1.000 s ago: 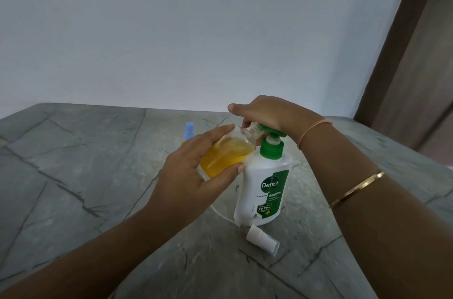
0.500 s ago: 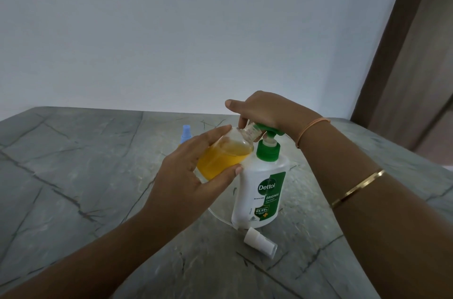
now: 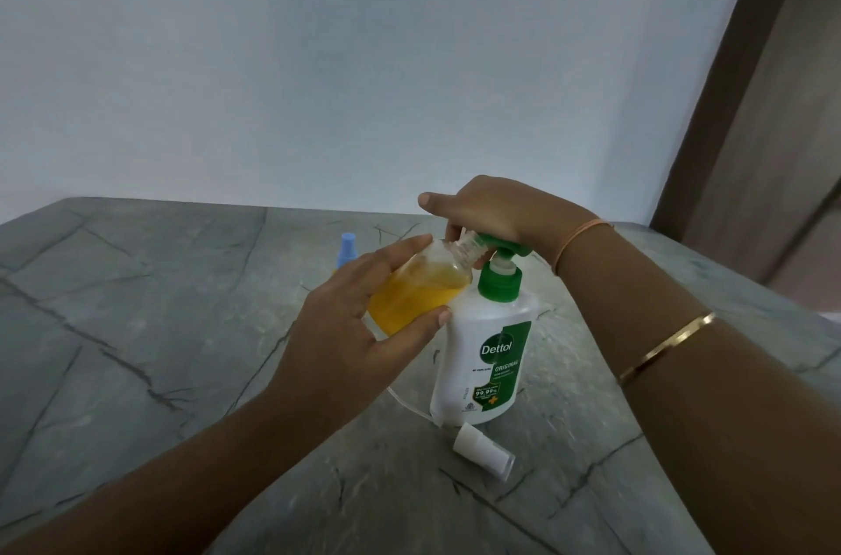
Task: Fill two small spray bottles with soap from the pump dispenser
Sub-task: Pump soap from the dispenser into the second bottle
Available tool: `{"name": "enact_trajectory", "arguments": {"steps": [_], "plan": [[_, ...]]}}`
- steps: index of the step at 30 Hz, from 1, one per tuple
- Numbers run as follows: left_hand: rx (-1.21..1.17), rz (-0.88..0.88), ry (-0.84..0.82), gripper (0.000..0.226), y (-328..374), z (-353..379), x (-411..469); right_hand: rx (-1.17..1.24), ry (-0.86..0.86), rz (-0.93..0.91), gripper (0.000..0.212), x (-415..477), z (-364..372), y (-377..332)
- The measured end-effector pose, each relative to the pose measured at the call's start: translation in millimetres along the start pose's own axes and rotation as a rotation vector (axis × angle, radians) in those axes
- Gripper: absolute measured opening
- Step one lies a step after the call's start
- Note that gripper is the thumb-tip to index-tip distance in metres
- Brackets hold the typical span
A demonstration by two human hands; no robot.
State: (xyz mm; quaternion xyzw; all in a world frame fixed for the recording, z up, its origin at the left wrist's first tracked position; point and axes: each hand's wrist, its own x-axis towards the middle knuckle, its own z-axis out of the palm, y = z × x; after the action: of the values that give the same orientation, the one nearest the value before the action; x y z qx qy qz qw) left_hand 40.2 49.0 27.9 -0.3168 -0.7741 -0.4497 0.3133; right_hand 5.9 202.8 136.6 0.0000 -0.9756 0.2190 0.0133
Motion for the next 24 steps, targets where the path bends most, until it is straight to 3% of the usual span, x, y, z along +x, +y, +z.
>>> {"name": "enact_trajectory", "arguments": {"steps": [15,24], "plan": [[-0.023,-0.032,-0.036,0.050,-2.0,0.5,-1.8,0.061,-0.020,0.042,0.051,-2.6,3.7,2.5],[-0.049,-0.049,-0.052,0.046,-0.8,4.9,-5.2,-0.073,0.018,0.003,0.053,-4.2,-4.0,-3.3]]}}
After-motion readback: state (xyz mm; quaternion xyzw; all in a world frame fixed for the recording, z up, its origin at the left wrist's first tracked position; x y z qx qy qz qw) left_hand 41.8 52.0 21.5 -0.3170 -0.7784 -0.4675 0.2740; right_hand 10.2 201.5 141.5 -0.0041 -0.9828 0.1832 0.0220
